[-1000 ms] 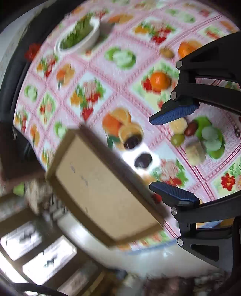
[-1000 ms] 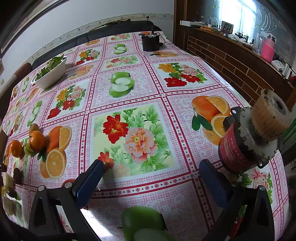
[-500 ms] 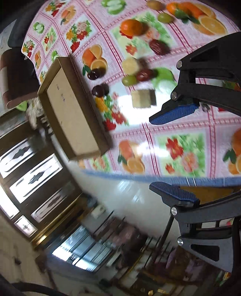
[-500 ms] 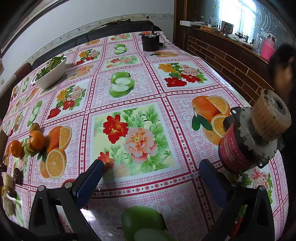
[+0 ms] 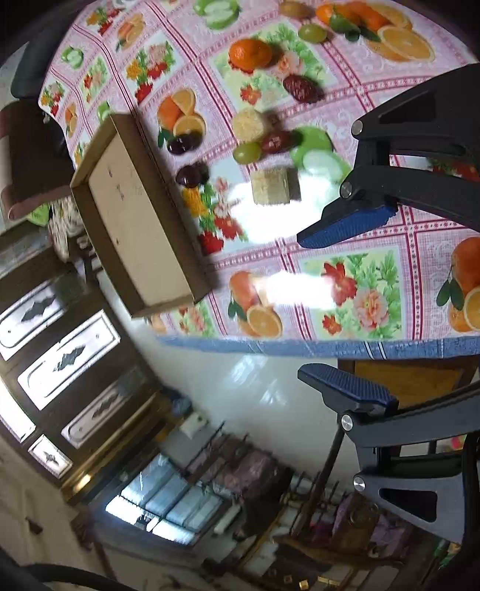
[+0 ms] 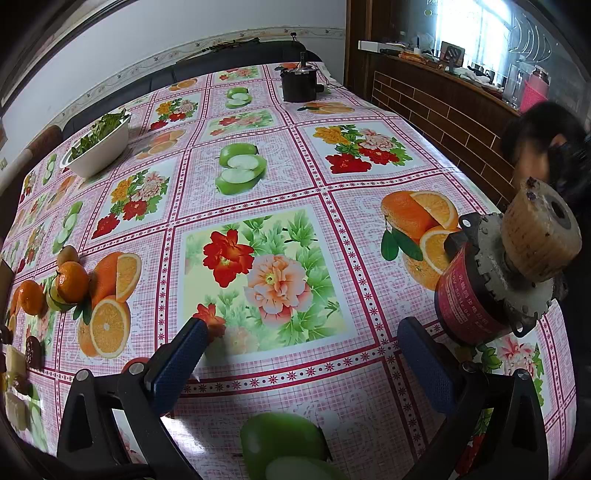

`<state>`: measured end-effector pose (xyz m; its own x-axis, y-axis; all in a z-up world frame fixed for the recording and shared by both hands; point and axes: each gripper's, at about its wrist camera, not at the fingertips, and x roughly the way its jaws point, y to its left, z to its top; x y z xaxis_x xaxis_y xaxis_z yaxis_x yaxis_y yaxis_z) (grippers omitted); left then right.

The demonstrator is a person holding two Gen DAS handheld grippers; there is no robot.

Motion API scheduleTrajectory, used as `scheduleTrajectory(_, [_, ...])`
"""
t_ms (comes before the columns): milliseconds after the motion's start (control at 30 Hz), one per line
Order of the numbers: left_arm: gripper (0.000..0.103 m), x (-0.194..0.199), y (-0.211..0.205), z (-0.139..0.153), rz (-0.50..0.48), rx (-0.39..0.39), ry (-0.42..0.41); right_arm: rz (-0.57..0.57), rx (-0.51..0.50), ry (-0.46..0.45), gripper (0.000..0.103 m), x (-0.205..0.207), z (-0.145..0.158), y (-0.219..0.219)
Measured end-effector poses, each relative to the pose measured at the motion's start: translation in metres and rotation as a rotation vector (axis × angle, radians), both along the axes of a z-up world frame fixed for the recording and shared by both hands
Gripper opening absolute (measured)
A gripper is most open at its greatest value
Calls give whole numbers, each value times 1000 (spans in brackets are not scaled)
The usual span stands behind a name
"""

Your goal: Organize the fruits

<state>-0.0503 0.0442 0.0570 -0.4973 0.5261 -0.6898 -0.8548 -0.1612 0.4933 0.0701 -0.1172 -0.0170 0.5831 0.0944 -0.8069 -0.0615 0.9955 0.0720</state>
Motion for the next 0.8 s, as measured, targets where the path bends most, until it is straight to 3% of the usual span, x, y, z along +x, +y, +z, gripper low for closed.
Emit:
scheduleTrajectory(167, [65, 4, 6, 12, -133, -11, -56, 0, 0, 0, 103, 0, 0, 0])
scheduleTrajectory(400, [64, 4, 33, 3, -324, -206, -242, 0, 0, 0, 103, 0, 0, 0])
scheduleTrajectory(533, [64, -1, 50, 0, -434, -286, -276, 0, 0, 0, 103, 0, 0, 0])
scheduleTrajectory(700, [64, -13, 78, 0, -618, -322, -296, 0, -2, 0, 103, 0, 0, 0])
scheduleTrajectory(800, [64, -10, 90, -10, -766, -374, -264, 0, -2, 0, 103, 0, 1, 0])
